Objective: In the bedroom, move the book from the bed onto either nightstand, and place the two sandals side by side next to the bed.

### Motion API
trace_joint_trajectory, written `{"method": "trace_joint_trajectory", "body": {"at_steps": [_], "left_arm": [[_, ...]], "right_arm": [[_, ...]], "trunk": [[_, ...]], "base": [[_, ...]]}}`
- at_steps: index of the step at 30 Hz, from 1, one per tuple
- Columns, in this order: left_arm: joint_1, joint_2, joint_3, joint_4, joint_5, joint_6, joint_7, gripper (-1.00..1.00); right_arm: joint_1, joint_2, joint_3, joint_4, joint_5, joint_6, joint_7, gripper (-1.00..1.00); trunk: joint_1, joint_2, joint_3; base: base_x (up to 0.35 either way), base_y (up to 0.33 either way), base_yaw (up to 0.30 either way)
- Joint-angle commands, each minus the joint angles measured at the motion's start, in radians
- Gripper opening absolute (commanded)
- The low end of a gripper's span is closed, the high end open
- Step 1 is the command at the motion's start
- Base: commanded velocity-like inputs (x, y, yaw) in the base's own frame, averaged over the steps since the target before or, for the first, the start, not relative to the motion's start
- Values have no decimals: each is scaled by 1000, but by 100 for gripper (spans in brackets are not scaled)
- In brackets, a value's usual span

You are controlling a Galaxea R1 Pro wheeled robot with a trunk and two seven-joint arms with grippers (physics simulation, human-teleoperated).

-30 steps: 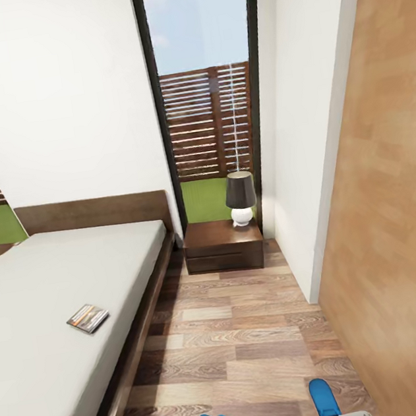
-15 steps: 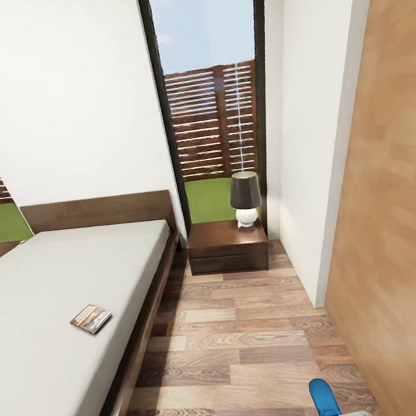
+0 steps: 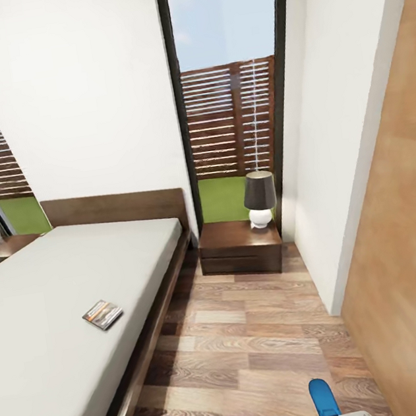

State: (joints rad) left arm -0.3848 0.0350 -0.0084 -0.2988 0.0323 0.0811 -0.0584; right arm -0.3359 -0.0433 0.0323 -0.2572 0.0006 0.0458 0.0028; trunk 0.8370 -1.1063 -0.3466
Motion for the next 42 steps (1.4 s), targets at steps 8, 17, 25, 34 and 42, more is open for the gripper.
{"method": "trace_joint_trajectory", "body": {"at_steps": [8, 17, 25, 34, 42], "left_arm": [[0, 0, -1, -2, 4, 6, -3, 100], [0, 0, -1, -3, 4, 6, -3, 100], [0, 0, -1, -3, 4, 5, -3, 100], [0, 0, -1, -3, 4, 5, -3, 100], [0, 0, -1, -3, 4, 5, -3, 100]], "right_arm": [[0, -1, 3, -2, 0, 5, 0, -100], [0, -7, 3, -1, 0, 5, 0, -100], [0, -15, 2, 23, 1, -22, 0, -100], [0, -11, 3, 28, -1, -40, 0, -100], [0, -5, 4, 27, 0, -45, 0, -100]], "trunk": [[0, -1, -1], [0, -1, -1], [0, -1, -1], [0, -1, -1], [0, -1, -1]], "base": [[59, -134, 55], [13, -32, 8], [2, -5, 1], [0, 0, 0], [27, -69, 73]]}}
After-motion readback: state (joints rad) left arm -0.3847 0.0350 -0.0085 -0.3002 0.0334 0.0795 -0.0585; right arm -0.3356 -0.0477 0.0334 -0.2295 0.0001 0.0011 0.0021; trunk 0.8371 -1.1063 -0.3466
